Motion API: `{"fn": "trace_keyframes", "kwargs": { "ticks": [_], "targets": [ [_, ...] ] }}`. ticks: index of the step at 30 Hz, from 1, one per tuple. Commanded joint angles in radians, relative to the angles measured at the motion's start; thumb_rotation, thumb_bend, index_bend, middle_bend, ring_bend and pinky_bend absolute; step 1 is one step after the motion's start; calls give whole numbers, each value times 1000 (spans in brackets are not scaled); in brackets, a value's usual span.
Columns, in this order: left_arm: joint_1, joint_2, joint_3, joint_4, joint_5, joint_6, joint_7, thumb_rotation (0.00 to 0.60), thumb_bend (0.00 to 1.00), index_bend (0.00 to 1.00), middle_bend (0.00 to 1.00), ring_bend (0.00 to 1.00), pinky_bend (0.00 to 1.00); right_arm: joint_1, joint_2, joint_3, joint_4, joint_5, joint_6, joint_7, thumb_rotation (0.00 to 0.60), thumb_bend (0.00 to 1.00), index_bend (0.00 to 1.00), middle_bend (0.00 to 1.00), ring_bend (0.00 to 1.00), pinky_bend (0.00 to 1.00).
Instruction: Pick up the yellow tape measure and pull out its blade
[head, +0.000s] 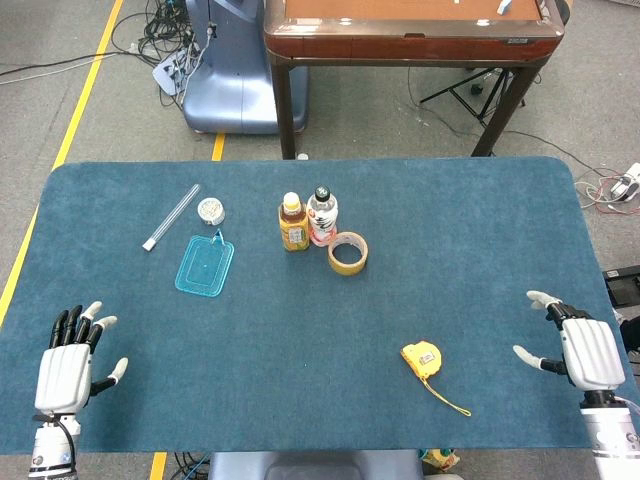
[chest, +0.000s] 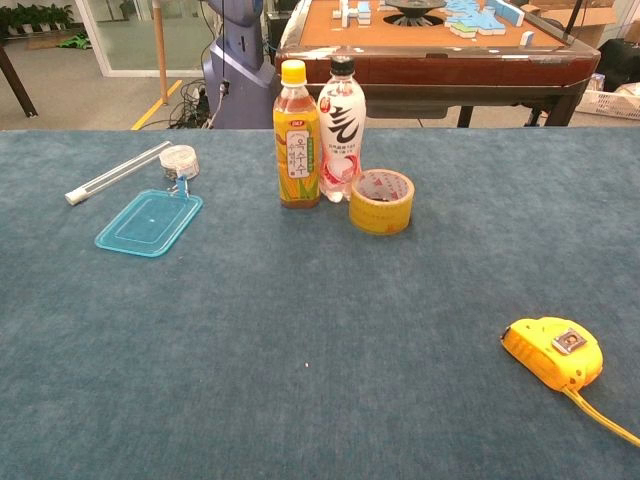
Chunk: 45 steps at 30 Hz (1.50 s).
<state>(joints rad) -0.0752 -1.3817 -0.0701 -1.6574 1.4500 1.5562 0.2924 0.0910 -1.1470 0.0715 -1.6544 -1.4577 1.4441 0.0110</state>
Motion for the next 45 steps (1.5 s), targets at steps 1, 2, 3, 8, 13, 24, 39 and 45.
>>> {"fn": "trace_keyframes", "kwargs": {
  "ticks": [1, 2, 3, 8, 13, 24, 39, 45],
  "targets": [
    [2, 1, 0, -1, 1, 2, 1, 600, 233, 258, 118, 42, 0, 0, 0, 0, 0, 0, -1, 0, 600, 107, 247, 354, 409, 450],
    [3, 1, 0, -1, 1, 4, 0, 600, 233, 258, 118, 42, 0, 1, 0, 0, 0, 0, -3, 0, 600, 107, 247, 354, 409, 450],
    [4, 1, 1, -1, 0, 5, 0, 600, 233, 258, 118, 42, 0, 2, 0, -1, 1, 1, -6, 0, 600, 107, 247, 354, 409, 450],
    [8, 0, 4, -1, 2, 6, -4, 600, 232, 258, 118, 42, 0, 24, 8, -14, -11, -25, -43, -14, 600, 107, 247, 348, 403, 443],
    [7, -1, 4, 1, 8, 6, -9, 600, 233, 258, 118, 43, 0, 56, -11, -25, -2, -53, -85, -78, 600, 83, 242, 295, 316, 354],
    [21, 10, 9, -12, 18, 24, -22, 600, 232, 258, 118, 43, 0, 171, -111, -49, 5, -70, -265, -246, 600, 0, 8, 59, 71, 147],
    [49, 38, 14, -39, 15, 49, -33, 600, 232, 258, 118, 42, 0, 221, -157, -112, 61, -89, -359, -275, 600, 0, 0, 0, 26, 108],
    [48, 34, 14, -37, 17, 42, -37, 600, 233, 258, 118, 42, 0, 244, -190, -107, 93, -66, -396, -294, 600, 0, 0, 0, 25, 103]
  ]
}}
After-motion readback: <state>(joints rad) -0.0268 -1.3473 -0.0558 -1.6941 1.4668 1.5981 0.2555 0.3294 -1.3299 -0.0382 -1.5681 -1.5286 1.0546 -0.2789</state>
